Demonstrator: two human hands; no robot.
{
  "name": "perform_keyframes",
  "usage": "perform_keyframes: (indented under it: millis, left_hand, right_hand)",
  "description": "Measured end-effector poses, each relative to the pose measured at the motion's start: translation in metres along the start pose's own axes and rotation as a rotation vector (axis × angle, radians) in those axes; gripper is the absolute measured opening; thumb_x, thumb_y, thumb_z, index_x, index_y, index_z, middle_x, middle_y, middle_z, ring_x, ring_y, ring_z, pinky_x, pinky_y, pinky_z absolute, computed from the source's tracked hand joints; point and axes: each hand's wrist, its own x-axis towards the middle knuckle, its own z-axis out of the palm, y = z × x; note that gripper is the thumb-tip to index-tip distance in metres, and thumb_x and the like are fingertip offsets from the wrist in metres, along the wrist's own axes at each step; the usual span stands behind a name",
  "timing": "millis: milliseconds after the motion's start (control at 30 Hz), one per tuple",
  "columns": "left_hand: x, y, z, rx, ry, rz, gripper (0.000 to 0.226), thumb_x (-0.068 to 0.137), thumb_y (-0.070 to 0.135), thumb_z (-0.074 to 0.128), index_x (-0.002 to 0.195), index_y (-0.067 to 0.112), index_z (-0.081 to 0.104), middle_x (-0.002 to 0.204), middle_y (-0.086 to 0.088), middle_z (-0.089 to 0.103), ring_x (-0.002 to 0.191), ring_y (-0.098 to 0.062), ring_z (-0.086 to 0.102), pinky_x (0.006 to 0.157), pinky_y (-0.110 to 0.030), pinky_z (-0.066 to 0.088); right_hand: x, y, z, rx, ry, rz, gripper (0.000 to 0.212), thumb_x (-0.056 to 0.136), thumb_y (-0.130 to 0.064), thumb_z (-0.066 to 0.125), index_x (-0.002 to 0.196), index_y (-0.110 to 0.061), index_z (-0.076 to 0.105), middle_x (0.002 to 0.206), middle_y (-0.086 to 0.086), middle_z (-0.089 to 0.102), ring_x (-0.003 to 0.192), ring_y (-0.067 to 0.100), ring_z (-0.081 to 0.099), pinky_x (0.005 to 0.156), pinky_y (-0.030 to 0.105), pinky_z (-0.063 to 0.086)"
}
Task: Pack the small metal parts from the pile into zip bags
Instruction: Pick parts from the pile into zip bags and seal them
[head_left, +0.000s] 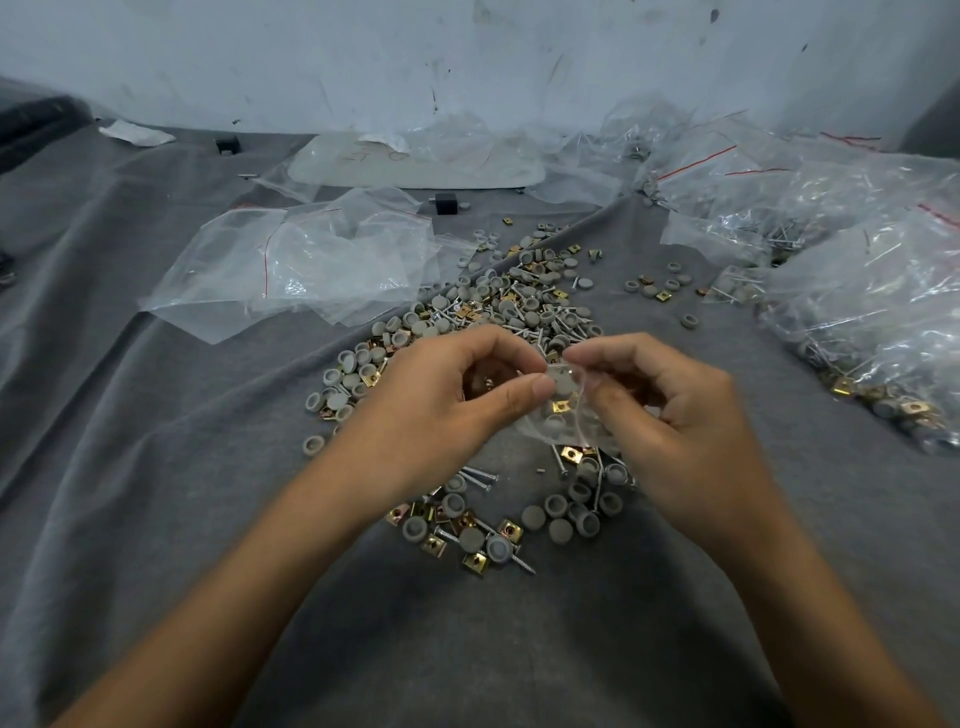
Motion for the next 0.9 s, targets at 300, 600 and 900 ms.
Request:
perform_keyframes:
  millis: [300, 600, 900]
  left_hand:
    - [-0.002, -0.02, -0.029, 0.641, -0.018, -0.206, 0.019, 0.095, 0.048, 0.059, 0.087, 0.032, 0.065, 0.078, 0.015, 0.066, 0.068, 0.002, 0.057, 0.062, -0.028, 0.048]
    - [-0.002, -0.022, -0.028, 0.777, -0.174, -0.24, 0.012, 0.089, 0.04, 0.072, 0.086, 0.033, 0.064, 0.08, 0.016, 0.063, 0.077, 0.002, 0.056, 0.062, -0.028, 0.042]
    - [-0.004, -0.023, -0.027, 0.814, -0.255, -0.181, 0.012, 0.089, 0.044, 0.07, 0.098, 0.039, 0.065, 0.099, 0.017, 0.055, 0.094, -0.005, 0.055, 0.08, -0.033, 0.049]
  right_hand:
    - [0.001, 0.0, -0.002, 0.027, 0.013, 0.008, 0.027, 0.097, -0.009, 0.065, 0.104, -0.034, 0.072, 0.093, -0.017, 0.073, 0.084, 0.01, 0.068, 0.071, 0.017, 0.052]
    - [0.0, -0.001, -0.001, 0.028, 0.014, 0.011, 0.027, 0.097, -0.01, 0.065, 0.104, -0.035, 0.072, 0.093, -0.017, 0.073, 0.082, 0.013, 0.068, 0.07, 0.027, 0.056]
    - [0.0, 0.0, -0.001, 0.015, 0.001, 0.002, 0.029, 0.097, -0.01, 0.065, 0.105, -0.037, 0.071, 0.094, -0.018, 0.073, 0.083, 0.009, 0.068, 0.07, 0.02, 0.055]
